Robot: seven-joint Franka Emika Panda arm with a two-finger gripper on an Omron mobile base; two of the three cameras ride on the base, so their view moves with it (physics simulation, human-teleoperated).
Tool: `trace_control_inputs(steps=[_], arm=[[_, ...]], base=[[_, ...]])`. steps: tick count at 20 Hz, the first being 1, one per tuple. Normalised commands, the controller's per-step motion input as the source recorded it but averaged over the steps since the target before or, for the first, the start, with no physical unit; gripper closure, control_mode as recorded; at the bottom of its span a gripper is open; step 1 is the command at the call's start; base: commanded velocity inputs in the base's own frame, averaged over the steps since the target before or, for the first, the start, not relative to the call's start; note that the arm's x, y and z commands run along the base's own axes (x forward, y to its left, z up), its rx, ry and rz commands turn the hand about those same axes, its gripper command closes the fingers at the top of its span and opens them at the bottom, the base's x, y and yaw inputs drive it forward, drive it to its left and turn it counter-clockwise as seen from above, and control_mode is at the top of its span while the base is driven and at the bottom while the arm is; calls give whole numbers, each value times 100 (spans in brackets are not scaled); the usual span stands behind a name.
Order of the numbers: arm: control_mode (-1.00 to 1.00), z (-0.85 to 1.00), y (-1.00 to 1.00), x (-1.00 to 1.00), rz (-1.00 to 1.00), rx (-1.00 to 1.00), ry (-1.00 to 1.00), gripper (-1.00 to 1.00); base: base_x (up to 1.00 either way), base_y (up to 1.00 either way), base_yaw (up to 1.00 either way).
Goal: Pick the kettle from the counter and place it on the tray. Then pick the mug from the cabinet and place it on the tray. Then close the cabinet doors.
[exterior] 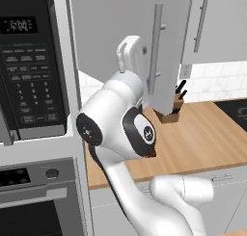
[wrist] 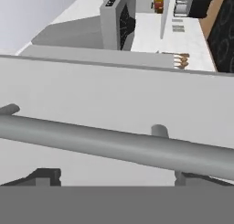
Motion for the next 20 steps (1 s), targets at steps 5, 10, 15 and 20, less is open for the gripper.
trace_control_inputs(steps=[5, 10, 15, 20], arm=[[-100, 0, -45, 48, -18, 0, 0, -100], [-100, 0, -41, 48, -16, 0, 0, -100], [-100, -8, -41, 48, -9, 0, 0, -100], [-100, -21, -41, 50, -1, 1, 0, -100]], base=[[0, 0, 0], [0, 0, 0], [0, 0, 0], [0, 0, 0]])
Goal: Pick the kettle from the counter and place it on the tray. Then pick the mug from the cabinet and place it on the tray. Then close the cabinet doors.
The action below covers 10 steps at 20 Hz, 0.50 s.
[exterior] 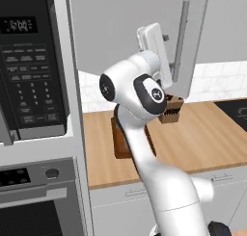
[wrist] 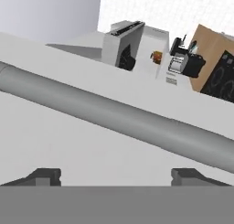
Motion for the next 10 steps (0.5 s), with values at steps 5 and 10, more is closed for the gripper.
trace_control_inputs(steps=[5, 10], arm=[[-100, -22, -41, 57, 0, 6, 0, -100], [-100, -8, -40, 60, 0, 10, 0, -100]], base=[[0, 0, 0], [0, 0, 0]])
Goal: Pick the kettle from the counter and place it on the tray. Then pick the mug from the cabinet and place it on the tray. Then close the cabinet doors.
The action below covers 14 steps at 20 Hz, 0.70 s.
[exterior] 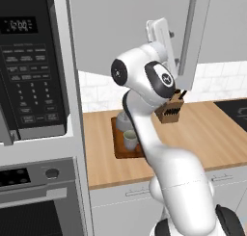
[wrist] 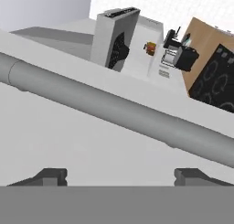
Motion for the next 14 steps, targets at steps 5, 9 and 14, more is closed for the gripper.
trace_control_inputs(steps=[5, 9, 14], arm=[[-100, -13, -41, 62, 0, 11, 0, -100], [-100, -18, -37, 69, 3, 13, 0, -100], [-100, -23, -33, 60, 5, 13, 0, -100]], base=[[0, 0, 0], [0, 0, 0], [0, 0, 0]])
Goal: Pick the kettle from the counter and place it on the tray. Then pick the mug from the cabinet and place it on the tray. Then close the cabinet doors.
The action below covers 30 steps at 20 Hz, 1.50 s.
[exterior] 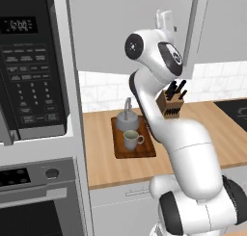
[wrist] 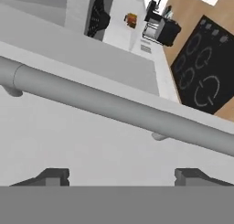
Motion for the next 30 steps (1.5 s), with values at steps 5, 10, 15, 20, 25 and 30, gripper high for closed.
trace_control_inputs(steps=[5, 10, 15, 20, 25, 30], arm=[[-100, -27, -28, 55, 7, 12, -3, -100], [-100, -26, -25, 54, 8, 13, -6, -100], [-100, -20, -22, 53, 8, 14, -5, -100], [-100, -20, -13, 52, 8, 11, -3, -100], [-100, -23, -11, 42, 8, 9, -3, -100], [-100, -22, -8, 45, 7, 8, -2, -100]], base=[[0, 0, 0], [0, 0, 0], [0, 0, 0], [0, 0, 0], [0, 0, 0], [0, 0, 0]])
